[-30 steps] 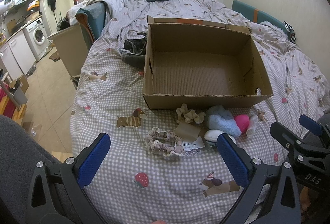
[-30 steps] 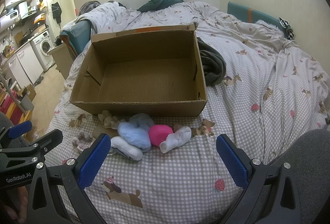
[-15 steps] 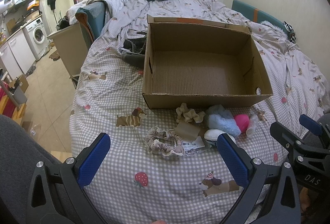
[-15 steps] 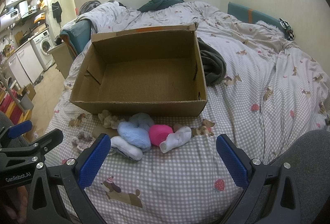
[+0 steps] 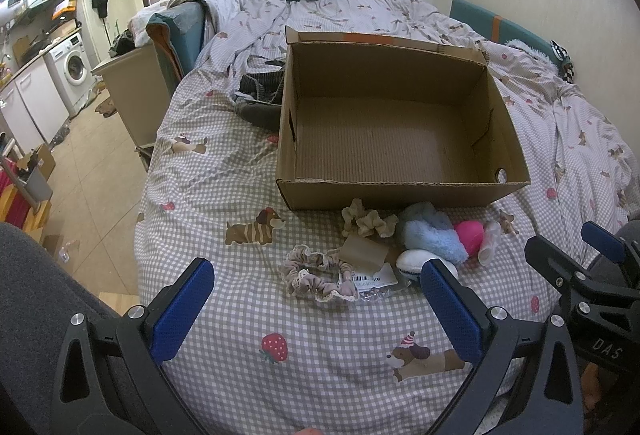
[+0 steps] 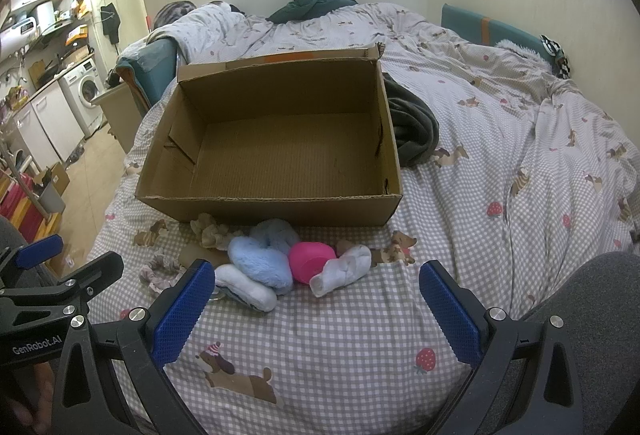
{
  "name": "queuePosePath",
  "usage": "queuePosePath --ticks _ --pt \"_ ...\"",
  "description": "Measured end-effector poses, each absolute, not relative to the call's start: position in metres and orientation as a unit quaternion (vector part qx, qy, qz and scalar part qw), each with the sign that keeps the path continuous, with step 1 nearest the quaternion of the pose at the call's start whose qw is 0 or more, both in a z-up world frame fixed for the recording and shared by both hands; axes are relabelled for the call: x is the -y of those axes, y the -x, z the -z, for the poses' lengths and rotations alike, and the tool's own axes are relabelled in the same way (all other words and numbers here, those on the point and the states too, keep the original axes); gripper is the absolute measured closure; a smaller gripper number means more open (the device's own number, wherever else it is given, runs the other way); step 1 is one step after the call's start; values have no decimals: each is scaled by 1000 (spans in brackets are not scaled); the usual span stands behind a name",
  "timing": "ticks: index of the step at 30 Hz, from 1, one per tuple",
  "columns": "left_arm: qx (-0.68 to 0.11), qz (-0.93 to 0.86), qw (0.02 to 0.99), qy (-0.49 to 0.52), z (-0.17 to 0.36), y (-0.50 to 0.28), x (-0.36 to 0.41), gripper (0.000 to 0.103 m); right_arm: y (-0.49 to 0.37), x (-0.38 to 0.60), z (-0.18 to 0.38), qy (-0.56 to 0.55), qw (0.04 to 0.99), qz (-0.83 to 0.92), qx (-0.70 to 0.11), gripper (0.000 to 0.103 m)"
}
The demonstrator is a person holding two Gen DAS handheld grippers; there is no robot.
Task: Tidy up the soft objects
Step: 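Grasp the beige scrunchie with the left tool while the right tool grasps the white sock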
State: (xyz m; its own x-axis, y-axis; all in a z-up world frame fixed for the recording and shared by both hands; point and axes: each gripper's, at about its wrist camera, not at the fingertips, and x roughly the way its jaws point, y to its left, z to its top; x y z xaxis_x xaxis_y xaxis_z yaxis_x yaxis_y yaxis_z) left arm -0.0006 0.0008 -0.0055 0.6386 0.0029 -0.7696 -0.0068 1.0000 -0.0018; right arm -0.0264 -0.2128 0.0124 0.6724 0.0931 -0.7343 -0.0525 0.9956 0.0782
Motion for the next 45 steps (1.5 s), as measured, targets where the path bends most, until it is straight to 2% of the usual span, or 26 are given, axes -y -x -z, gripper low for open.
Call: queuePosePath --ticks 10,16,20,24,25,29,34,36,37,38,39,40,41,45 --pt "-428 -16 903 14 7 1 -7 0 26 215 -11 -30 913 -37 -405 0" --pt "-461 -40 886 10 6 -33 -23 0 4 232 -30 -38 912 -24 -409 0" --pt "-501 -51 864 9 9 -65 -35 0 -21 246 -23 -40 896 -29 -441 0" --pt "-569 -46 820 41 38 -95 -50 0 -38 256 -19 -38 887 -22 -459 0" --pt "-581 -49 811 48 46 -100 -53 3 -40 259 -18 -40 888 -21 -459 0" --pt "-629 -34 771 87 77 -111 -58 30 -47 265 -14 -47 885 -19 -463 0" --pt "-661 -17 744 90 99 -108 -47 38 -51 267 0 -62 875 -18 -479 0" --pt "-676 -6 732 80 108 -105 -40 50 -52 267 3 -68 874 -17 -481 0" --pt "-682 1 727 80 111 -104 -37 62 -53 268 4 -71 873 -17 -482 0" --pt "-685 5 723 83 113 -103 -35 70 -54 268 5 -73 873 -17 -482 0" --pt "-685 4 724 81 112 -102 -33 73 -54 267 6 -74 872 -17 -484 0" --pt "-680 0 729 77 109 -102 -33 83 -55 267 7 -74 871 -17 -484 0" --pt "-677 -3 732 76 108 -101 -34 87 -56 266 8 -73 871 -17 -485 0" --pt "-667 -39 741 69 95 -97 -48 89 -56 264 8 -66 873 -15 -483 0"
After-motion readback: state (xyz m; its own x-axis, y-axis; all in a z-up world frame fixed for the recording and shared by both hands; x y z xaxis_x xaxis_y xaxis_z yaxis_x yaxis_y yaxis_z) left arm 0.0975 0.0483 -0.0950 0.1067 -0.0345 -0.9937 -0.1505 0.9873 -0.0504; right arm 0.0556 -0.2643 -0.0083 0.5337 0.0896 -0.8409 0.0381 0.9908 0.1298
